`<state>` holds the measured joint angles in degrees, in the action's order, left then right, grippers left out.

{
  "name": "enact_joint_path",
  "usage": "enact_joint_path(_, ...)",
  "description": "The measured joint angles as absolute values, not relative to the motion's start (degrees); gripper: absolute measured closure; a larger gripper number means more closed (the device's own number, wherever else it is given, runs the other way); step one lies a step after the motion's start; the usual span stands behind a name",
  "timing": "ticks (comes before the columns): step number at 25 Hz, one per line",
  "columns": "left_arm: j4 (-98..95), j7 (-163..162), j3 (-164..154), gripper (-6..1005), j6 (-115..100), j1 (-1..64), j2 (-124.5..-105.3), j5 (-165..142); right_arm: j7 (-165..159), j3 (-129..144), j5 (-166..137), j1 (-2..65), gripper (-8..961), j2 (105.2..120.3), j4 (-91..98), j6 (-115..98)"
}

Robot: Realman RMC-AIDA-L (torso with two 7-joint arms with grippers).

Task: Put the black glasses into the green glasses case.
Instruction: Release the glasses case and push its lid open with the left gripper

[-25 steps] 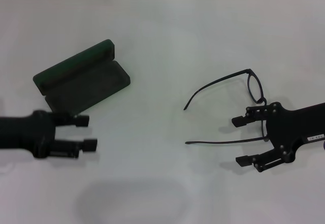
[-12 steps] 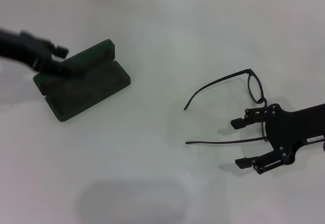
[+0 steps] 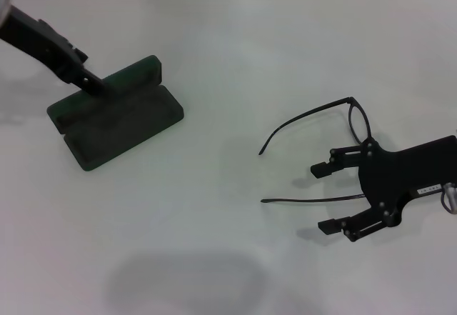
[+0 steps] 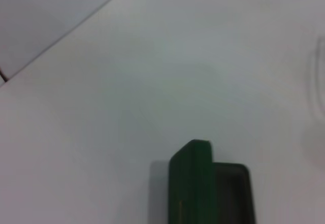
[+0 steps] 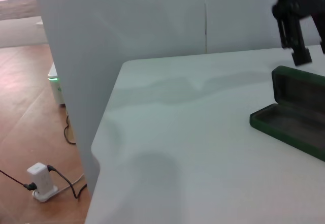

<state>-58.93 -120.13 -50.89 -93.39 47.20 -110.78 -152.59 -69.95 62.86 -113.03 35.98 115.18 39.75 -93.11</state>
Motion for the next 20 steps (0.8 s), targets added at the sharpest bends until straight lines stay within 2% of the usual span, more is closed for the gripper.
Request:
enact_joint_path(17,-54.5,-120.0,-58.2,153,-83.4,47.8,-113.21,-157.3,-70.1,63.0,-113.0,35.6,93,115.23,40.0,-93.1)
enact_joint_path(20,-54.8,-119.7,-58.6,182,-82.9,47.6,-113.63,-157.8,-70.1,63.0,-113.0,35.5,94,115.23,40.0,-93.1)
